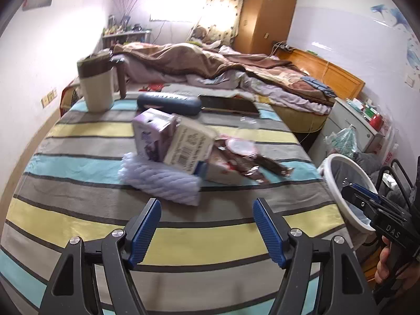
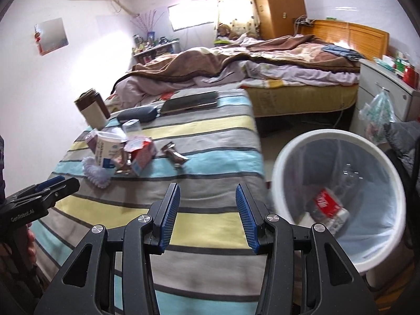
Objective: Collect trash
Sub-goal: 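Withdraw both grippers from the bin back toward the bedspread trash, then grasp and lift the brown snack wrapper with the right gripper while the left gripper approaches the white foam net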
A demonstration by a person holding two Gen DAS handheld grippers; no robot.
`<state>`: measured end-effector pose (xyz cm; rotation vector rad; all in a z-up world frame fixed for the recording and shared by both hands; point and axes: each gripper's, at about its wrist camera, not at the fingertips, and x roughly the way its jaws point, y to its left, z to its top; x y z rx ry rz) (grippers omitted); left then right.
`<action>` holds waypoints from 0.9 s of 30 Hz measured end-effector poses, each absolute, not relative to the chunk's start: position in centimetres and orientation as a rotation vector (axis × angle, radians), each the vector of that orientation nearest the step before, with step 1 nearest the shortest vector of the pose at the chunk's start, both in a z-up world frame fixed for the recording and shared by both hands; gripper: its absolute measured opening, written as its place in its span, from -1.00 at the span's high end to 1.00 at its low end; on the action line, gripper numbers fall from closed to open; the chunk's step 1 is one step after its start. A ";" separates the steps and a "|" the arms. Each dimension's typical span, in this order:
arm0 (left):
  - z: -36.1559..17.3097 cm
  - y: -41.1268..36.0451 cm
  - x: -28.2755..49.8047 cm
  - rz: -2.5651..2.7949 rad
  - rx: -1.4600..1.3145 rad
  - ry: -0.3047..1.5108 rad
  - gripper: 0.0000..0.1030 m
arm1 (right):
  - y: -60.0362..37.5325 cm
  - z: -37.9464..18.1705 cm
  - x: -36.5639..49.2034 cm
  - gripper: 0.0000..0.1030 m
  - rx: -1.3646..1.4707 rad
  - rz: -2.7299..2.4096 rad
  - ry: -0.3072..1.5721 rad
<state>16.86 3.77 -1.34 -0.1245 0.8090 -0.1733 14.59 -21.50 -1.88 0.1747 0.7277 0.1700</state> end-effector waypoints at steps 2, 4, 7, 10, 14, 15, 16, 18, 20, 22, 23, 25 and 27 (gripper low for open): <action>-1.9 4.5 17.6 -0.156 -0.151 0.838 -0.40 | -20.6 -2.0 15.2 0.09 0.159 0.188 0.735; -2.3 5.4 18.1 -0.142 -0.177 0.840 -0.40 | -19.9 -2.3 15.8 0.09 0.141 0.198 0.746; -2.9 6.3 19.2 -0.125 -0.207 0.859 -0.40 | -19.1 -2.7 17.0 0.09 0.108 0.201 0.773; -3.0 7.1 20.0 -0.120 -0.245 0.860 -0.42 | -18.3 -2.9 18.1 0.09 0.079 0.210 0.789; -3.5 7.7 21.5 -0.106 -0.298 0.883 -0.50 | -17.6 -3.0 19.6 0.09 0.062 0.237 0.792; -3.7 7.9 21.9 -0.090 -0.317 0.891 -0.50 | -17.4 -3.1 20.0 0.09 0.058 0.240 0.799; -3.6 8.0 22.0 -0.089 -0.323 0.885 -0.50 | -17.2 -3.2 20.4 0.09 0.048 0.241 0.808; -3.7 7.9 22.7 -0.088 -0.331 0.887 -0.51 | -16.8 -3.4 21.2 0.09 0.025 0.240 0.818; -4.1 7.8 23.3 -0.078 -0.325 0.905 -0.51 | -16.6 -3.5 21.9 0.09 0.010 0.244 0.831; -4.9 7.7 24.1 -0.044 -0.313 0.954 -0.51 | -16.4 -3.6 22.6 0.09 0.002 0.248 0.839; -5.1 7.8 24.3 -0.039 -0.310 0.961 -0.51 | -16.3 -3.7 23.0 0.09 -0.007 0.245 0.845; -5.6 7.7 24.7 -0.039 -0.313 0.969 -0.51 | -16.2 -4.0 23.6 0.09 -0.027 0.244 0.854; -6.0 7.6 24.9 -0.036 -0.319 0.978 -0.51 | -16.0 -4.3 24.1 0.09 -0.041 0.241 0.868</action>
